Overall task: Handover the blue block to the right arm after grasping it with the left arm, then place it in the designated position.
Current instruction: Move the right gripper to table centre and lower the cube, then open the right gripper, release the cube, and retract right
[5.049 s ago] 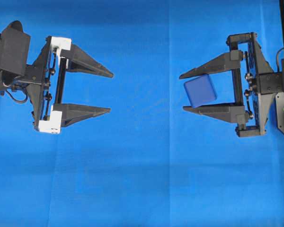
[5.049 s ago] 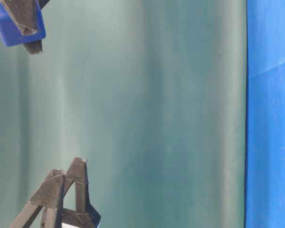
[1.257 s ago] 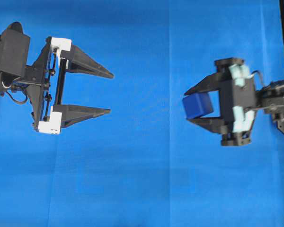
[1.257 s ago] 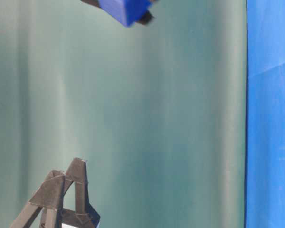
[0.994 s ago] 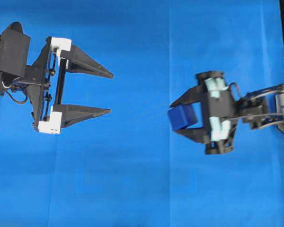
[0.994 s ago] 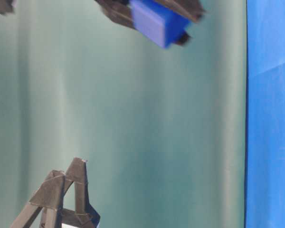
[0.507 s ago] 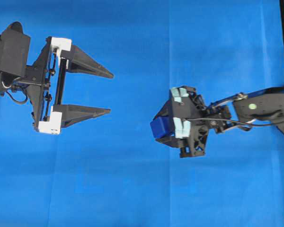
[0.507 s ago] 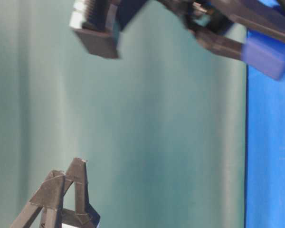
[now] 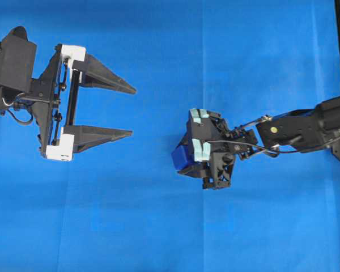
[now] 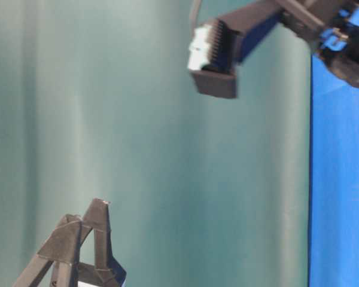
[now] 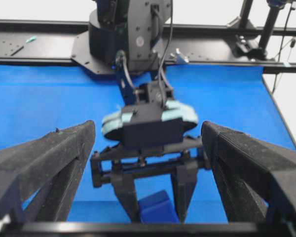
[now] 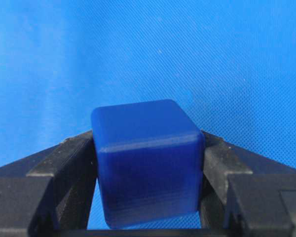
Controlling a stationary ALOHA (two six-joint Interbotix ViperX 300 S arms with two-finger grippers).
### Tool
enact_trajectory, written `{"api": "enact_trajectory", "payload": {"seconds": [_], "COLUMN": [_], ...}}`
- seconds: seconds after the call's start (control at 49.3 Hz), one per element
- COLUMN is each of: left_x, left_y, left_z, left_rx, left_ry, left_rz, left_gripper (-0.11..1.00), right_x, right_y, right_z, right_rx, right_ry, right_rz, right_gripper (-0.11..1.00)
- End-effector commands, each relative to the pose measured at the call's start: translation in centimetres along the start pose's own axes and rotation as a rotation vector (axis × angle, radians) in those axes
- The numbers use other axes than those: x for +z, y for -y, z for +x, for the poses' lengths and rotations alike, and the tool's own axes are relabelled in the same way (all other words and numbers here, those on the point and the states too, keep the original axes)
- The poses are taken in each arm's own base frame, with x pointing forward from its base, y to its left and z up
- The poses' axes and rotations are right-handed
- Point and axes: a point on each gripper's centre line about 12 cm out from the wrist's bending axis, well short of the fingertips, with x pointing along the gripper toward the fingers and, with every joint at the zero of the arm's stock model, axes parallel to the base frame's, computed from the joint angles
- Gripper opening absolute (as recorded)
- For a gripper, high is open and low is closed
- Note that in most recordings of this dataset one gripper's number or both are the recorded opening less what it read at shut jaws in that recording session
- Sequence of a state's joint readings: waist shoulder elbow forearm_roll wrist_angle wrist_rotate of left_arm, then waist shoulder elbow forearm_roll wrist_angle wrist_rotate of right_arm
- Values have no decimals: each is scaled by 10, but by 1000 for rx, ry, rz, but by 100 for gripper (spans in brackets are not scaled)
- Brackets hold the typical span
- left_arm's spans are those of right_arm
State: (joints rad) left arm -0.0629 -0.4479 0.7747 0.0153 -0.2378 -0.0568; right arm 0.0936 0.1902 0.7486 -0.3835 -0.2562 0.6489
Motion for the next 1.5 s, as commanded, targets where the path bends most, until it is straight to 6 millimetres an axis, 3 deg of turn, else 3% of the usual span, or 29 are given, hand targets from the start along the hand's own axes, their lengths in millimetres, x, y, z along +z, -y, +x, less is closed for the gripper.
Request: {"api": "enact_trajectory", "payload": {"seconds": [0.0, 0.466, 0.507, 0.649, 0.71, 1.014, 1.217, 1.48], "left_x": [8, 8, 7, 7, 8, 8, 7, 7], "left_y": [1, 1, 1, 1, 1, 1, 1, 1], "left_z": [-2, -2, -2, -2, -2, -2, -2, -2], "left_rx": [-3, -3, -2, -2, -2, -2, -2, -2], "left_ry": [26, 24, 21, 21, 21, 21, 20, 20], "left_rz": [0, 0, 0, 0, 0, 2, 2, 0], "left_gripper": [93, 93, 93, 93, 93, 93, 93, 93], "right_x": [13, 16, 16, 17, 18, 29, 48, 87], "right_y": [-5, -5, -5, -5, -5, -8, -19, -34], "right_z": [3, 10, 10, 11, 11, 7, -21, -88], "right_rx": [24, 24, 24, 21, 22, 14, -11, -68], "right_ry": [48, 51, 52, 57, 59, 67, 75, 118], "right_rz": [1, 8, 13, 26, 26, 20, 3, -23], "right_gripper": [45, 46, 51, 86, 95, 94, 94, 93]}}
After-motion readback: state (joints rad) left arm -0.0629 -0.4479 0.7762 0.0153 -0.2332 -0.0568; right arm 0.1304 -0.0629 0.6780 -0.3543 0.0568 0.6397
